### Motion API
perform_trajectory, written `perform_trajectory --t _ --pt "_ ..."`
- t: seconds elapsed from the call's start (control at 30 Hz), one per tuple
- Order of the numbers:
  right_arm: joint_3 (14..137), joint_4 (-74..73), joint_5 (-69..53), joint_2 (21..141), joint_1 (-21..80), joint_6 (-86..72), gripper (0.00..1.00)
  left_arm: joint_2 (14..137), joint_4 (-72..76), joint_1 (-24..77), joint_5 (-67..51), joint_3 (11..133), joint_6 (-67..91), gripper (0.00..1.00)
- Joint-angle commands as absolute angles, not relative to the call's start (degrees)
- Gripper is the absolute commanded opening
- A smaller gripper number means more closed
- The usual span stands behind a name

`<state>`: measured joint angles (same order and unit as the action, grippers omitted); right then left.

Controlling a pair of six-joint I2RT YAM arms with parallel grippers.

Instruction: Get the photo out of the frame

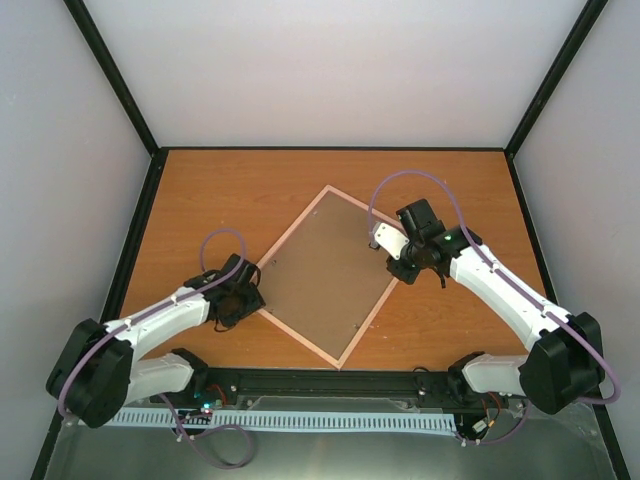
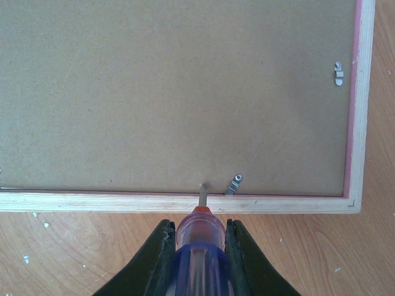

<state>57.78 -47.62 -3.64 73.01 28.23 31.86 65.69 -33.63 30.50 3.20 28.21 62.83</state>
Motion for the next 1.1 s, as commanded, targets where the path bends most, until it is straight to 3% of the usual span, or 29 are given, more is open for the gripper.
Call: perform_trajectory --t 0.0,0.2,0.6,0.73,1.07 --pt "56.72 -48.35 -3.08 72.24 28.54 32.45 0.03 68.39 -27.94 30.64 5.20 30.16 64.51 0.63" --pt "54.70 -51.73 -3.59 70.64 28.55 35.82 0.03 75.24 -25.05 27.69 7.65 33.54 59.06 0.45" --pt "54.23 -61.20 -17.28 67.72 28.91 39.61 0.03 91.27 -16.25 22.24 6.77 43.10 41.01 0.07" --pt "57.14 -62.19 -21.32 66.94 29.00 38.95 0.03 94.84 -11.58 22.24 2.04 46.04 34.94 0.01" --pt "64.40 -55.10 -26.92 70.07 29.00 33.53 0.03 97.57 -3.02 22.32 -8.13 48.89 29.75 0.01"
